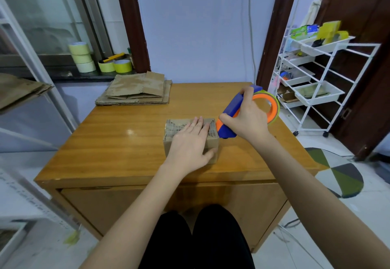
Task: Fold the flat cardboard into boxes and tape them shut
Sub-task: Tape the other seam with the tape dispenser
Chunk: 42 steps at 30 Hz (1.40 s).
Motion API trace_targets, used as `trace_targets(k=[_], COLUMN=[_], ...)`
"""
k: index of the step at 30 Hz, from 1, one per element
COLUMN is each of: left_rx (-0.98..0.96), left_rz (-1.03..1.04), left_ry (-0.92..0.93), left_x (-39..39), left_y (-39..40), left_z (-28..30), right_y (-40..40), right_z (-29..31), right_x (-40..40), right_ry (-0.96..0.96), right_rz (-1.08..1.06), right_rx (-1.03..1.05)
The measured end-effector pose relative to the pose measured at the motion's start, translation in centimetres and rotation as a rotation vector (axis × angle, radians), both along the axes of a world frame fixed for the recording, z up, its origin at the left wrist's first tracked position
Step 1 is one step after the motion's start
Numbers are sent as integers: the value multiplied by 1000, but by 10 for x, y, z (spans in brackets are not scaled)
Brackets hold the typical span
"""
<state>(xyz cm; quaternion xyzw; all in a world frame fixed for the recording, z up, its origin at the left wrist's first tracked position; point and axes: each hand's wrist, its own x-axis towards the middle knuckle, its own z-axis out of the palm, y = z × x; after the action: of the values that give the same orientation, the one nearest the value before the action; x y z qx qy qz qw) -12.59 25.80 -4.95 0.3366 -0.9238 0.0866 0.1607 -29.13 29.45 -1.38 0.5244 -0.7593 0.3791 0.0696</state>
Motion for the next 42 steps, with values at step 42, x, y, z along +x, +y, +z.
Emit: trace_targets(k=[42], left_rx=[-9], left_rz=[28], left_ry=[21], left_x=[0], left_y=[0], left_z=[0], right_y=[4], right_z=[-35], right_x=[-40], right_ry=[-127], right_rz=[175], right_rx=[-72])
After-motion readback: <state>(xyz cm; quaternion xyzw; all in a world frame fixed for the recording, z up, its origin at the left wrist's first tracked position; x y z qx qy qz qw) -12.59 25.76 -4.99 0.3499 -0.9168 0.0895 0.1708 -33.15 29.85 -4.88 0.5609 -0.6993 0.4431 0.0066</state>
